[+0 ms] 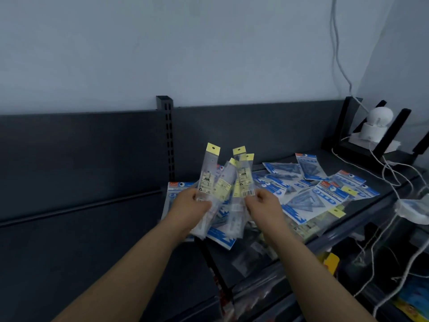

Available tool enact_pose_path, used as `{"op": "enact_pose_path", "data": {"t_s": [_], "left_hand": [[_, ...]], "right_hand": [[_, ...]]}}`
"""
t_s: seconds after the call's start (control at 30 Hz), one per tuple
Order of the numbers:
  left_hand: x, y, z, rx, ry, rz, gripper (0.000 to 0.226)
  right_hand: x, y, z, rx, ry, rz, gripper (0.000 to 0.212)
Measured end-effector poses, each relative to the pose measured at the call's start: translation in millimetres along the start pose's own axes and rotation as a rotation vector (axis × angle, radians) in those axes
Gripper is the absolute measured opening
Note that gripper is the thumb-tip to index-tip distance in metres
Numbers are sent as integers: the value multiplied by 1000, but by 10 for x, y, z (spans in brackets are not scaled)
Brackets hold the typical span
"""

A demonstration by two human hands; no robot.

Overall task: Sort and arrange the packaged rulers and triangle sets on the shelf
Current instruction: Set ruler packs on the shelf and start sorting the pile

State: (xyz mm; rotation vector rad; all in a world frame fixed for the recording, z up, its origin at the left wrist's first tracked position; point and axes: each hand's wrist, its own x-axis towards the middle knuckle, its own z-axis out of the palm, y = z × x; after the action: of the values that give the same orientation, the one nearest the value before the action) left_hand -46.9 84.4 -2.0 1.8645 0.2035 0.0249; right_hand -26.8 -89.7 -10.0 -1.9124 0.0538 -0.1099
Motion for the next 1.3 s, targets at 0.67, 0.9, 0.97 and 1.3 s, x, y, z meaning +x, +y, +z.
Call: {"op": "enact_pose_path", "data": {"t_s": [0.67,0.9,0.97,1.3], "left_hand": [[-1807,-824,-1331,-225,630,-133,7],[-2619,-1081,-2164,-206,829,-114,12],[-2895,-1157,-2459,-197,873,-118,12],[-4282,-1622,-4034,-75,1046,-197,9]], "right_hand": [[-1195,-477,1669,139,-642,-249,10],[-2068,-895,2492,137,-794,-315,15],[-2377,-1032,2763,146,-838,-333,17],[-4037,-1696,4149,210,-1023,-349,18]]}}
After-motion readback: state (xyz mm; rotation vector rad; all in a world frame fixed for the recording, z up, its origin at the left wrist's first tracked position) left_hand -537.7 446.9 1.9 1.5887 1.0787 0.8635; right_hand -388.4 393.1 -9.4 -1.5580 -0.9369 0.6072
